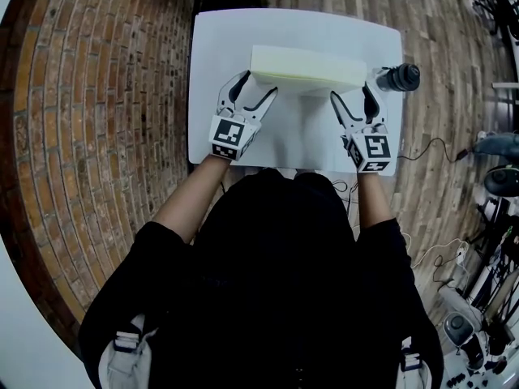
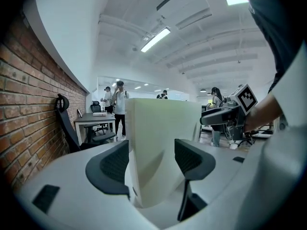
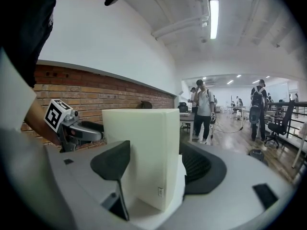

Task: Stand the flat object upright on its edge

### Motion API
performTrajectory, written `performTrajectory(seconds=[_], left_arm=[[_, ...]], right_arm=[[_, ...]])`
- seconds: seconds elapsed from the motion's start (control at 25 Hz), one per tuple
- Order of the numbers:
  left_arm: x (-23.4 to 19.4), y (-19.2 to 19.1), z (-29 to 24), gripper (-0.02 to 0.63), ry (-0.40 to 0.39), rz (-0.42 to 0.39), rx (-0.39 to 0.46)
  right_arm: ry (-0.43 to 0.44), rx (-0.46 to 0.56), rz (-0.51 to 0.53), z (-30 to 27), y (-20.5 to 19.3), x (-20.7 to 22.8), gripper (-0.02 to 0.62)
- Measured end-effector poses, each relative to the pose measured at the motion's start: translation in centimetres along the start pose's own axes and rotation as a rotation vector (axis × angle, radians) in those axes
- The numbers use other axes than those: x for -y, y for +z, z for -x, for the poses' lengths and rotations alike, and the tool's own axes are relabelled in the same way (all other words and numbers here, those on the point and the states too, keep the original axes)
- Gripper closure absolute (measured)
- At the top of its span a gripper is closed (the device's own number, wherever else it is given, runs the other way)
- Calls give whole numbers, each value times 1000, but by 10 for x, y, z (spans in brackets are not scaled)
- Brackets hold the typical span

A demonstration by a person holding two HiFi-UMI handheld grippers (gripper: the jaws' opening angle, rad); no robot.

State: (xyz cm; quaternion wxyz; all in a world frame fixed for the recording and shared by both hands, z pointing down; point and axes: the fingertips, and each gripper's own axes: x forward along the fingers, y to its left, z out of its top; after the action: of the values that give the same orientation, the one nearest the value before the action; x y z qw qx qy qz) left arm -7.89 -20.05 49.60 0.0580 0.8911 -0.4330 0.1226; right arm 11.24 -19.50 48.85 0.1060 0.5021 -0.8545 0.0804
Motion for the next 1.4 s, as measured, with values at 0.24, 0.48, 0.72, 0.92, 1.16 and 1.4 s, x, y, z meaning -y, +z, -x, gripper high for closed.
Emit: performTrajectory(seconds=[0.24, 0.48, 0.72, 0.92, 1.16, 1.4], left_arm=[[4, 10, 15, 314, 9, -3, 7], [9, 45, 36, 313, 23, -2, 68], [22, 88, 51, 316, 15, -39, 134], [40, 122, 57, 396, -14, -33, 185], [54, 147, 61, 543, -36, -42, 210], [66, 156, 62, 586, -66, -53, 216]], right_arm=[[31, 41, 8, 12, 21, 2, 255], [93, 86, 0, 28, 48, -4, 268], [222, 153, -3, 41, 90, -24, 339], [301, 210, 33, 53, 124, -46, 491], [306, 247, 48, 54, 148, -54, 588], [307, 261, 58, 55, 158, -60, 589]])
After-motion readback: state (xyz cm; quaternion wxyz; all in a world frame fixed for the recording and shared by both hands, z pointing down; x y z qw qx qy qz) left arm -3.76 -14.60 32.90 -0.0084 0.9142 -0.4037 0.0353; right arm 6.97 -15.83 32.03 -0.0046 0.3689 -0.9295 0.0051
